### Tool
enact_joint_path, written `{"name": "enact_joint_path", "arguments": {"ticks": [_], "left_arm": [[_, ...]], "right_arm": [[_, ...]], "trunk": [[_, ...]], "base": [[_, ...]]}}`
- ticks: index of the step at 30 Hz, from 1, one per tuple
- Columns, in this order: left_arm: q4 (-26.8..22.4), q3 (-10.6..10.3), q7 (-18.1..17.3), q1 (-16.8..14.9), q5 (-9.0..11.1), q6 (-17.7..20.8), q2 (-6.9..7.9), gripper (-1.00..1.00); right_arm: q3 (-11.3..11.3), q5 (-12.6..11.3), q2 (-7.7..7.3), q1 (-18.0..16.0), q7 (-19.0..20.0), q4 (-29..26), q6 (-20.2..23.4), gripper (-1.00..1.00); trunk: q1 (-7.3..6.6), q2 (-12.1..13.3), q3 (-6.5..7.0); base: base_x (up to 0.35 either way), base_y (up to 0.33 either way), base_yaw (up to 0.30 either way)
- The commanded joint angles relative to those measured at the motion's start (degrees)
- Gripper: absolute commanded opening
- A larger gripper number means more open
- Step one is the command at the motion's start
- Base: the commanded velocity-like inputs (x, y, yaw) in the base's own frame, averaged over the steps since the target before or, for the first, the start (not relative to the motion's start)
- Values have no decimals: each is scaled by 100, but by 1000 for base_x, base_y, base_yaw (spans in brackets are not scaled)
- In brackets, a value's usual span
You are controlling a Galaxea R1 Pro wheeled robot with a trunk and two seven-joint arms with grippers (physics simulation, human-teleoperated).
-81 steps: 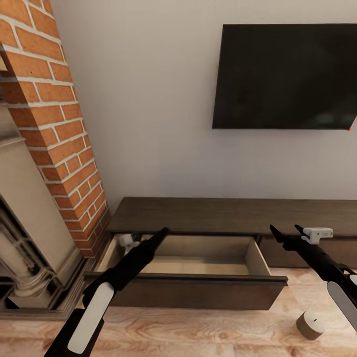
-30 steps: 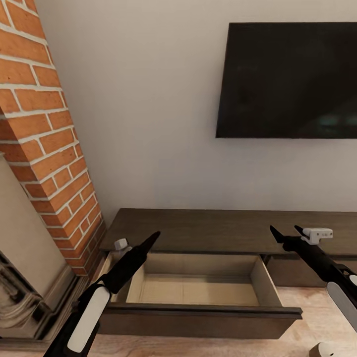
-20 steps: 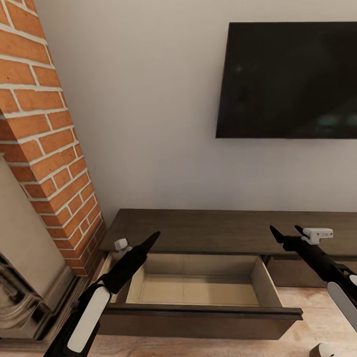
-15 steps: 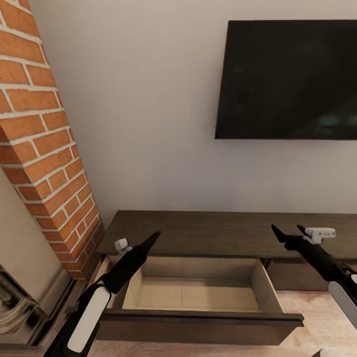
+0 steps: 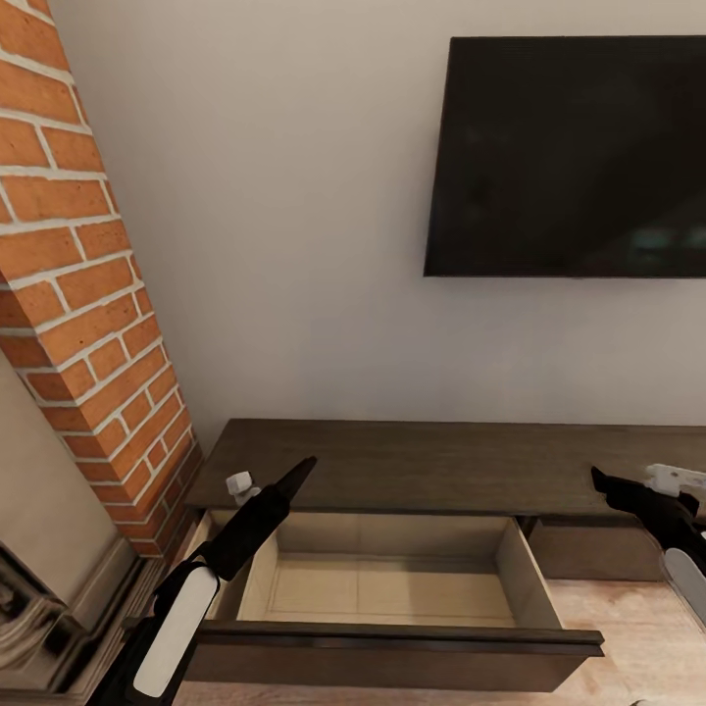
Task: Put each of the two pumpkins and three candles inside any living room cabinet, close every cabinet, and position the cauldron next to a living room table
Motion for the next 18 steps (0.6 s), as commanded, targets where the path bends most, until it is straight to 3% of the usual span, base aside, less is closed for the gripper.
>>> {"name": "enact_joint_path", "arguments": {"ticks": [1, 4, 7, 11, 18], "left_arm": [[2, 0, 1, 0, 0, -3, 0, 100], [6, 0, 19, 0, 0, -2, 0, 100], [8, 6, 44, 0, -7, -1, 0, 100], [9, 8, 53, 0, -5, 0, 5, 100], [15, 67, 45, 0, -1, 0, 9, 100]], "right_arm": [[-158, -5, -3, -3, -15, -12, 198, 100], [-585, -8, -20, -12, -28, -26, 695, 100], [-751, 1, -130, -23, -37, -30, 1016, 100], [-785, 14, -255, -31, -41, -27, 1375, 100], [-589, 15, -258, -42, -29, 38, 1494, 100]], "trunk": [[0, 0, 0], [0, 0, 0], [0, 0, 0], [0, 0, 0], [0, 0, 0]], "base": [[0, 0, 0], [0, 0, 0], [45, -68, 0], [132, -221, 0], [161, -275, 0]]}}
